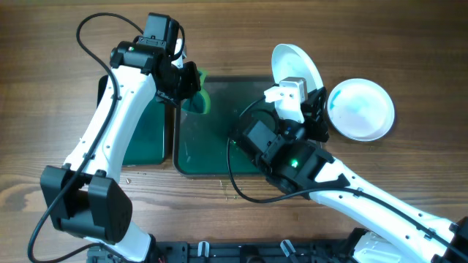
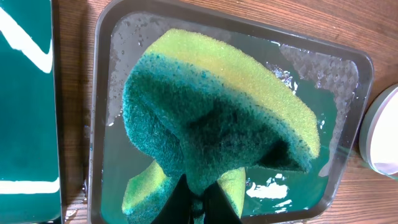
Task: Clean dirty plates on tray and stack at the side
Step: 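Lift the plate with the right gripper and carry it to the right stack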
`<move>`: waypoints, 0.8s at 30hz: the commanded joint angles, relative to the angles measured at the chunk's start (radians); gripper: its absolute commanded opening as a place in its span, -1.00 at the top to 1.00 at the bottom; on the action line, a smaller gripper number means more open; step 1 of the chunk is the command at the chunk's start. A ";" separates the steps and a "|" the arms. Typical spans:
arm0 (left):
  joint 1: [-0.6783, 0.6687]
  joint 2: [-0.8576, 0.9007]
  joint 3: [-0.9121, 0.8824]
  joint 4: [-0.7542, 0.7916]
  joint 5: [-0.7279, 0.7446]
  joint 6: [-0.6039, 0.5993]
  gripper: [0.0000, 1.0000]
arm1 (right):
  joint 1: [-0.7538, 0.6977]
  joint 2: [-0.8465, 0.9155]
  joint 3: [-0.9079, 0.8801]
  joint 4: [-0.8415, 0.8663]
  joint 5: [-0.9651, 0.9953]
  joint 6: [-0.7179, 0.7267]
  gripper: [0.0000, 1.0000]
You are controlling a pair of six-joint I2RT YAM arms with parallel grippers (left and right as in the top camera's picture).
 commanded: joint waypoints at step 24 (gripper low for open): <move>-0.003 0.007 -0.007 -0.014 -0.024 -0.013 0.92 | -1.272 0.194 0.000 -0.022 -1.491 0.254 0.91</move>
